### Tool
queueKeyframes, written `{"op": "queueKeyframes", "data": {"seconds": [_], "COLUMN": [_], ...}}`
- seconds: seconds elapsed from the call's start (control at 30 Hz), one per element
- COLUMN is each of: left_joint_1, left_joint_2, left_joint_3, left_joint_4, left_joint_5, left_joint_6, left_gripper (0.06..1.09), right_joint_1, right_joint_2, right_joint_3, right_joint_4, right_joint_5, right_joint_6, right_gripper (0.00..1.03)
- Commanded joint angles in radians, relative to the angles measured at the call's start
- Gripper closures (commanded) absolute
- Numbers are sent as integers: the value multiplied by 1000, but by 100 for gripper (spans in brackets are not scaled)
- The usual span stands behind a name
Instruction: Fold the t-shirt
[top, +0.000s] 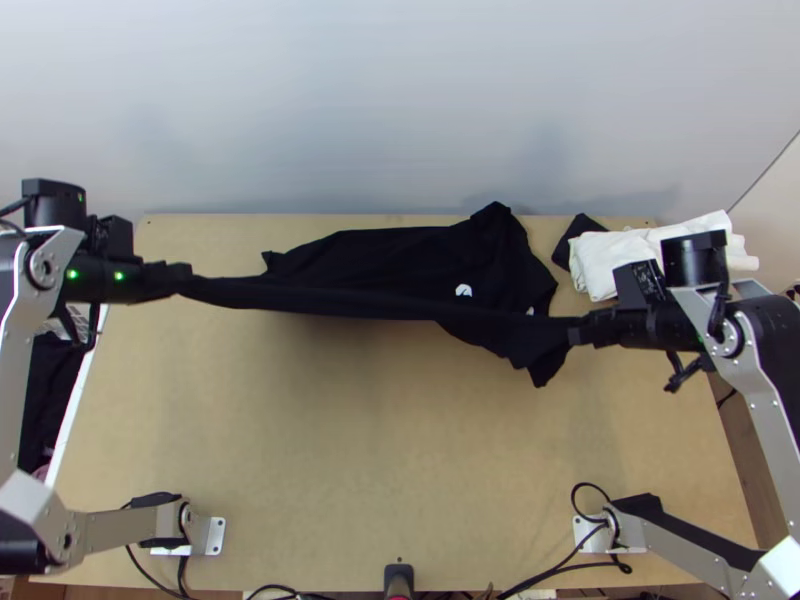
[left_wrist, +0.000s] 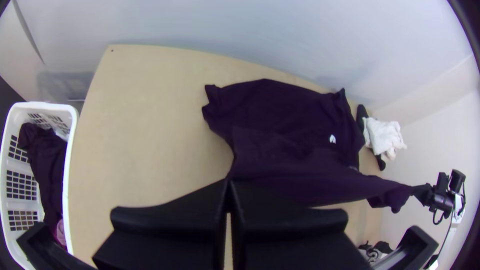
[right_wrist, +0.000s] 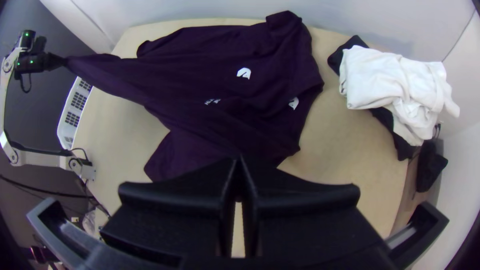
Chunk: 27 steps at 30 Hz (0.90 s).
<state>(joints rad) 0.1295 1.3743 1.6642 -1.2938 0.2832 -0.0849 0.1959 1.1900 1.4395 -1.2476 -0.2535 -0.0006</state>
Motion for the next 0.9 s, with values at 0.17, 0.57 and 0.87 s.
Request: {"op": "queueKeyframes", "data": {"seconds": [0.17, 0.57, 0.87], "left_joint_1": [-73, -88, -131], "left_joint_2": [-202, -371, -607], "left_joint_3": [-336, -699, -799], "left_joint_4": [-36, -73, -75], "left_joint_5": [68, 37, 22], "left_joint_6": [122, 330, 317], "left_gripper": [104, 104, 105], "right_joint_1": [129, 324, 425], "right_joint_2": [-46, -148, -317], "right_joint_3": [-68, -286, -479], "right_joint_4": [-182, -214, -158], "right_joint_5": [-63, -55, -52], "right_joint_6": [-64, -95, -7], "right_gripper": [100, 100, 100]}}
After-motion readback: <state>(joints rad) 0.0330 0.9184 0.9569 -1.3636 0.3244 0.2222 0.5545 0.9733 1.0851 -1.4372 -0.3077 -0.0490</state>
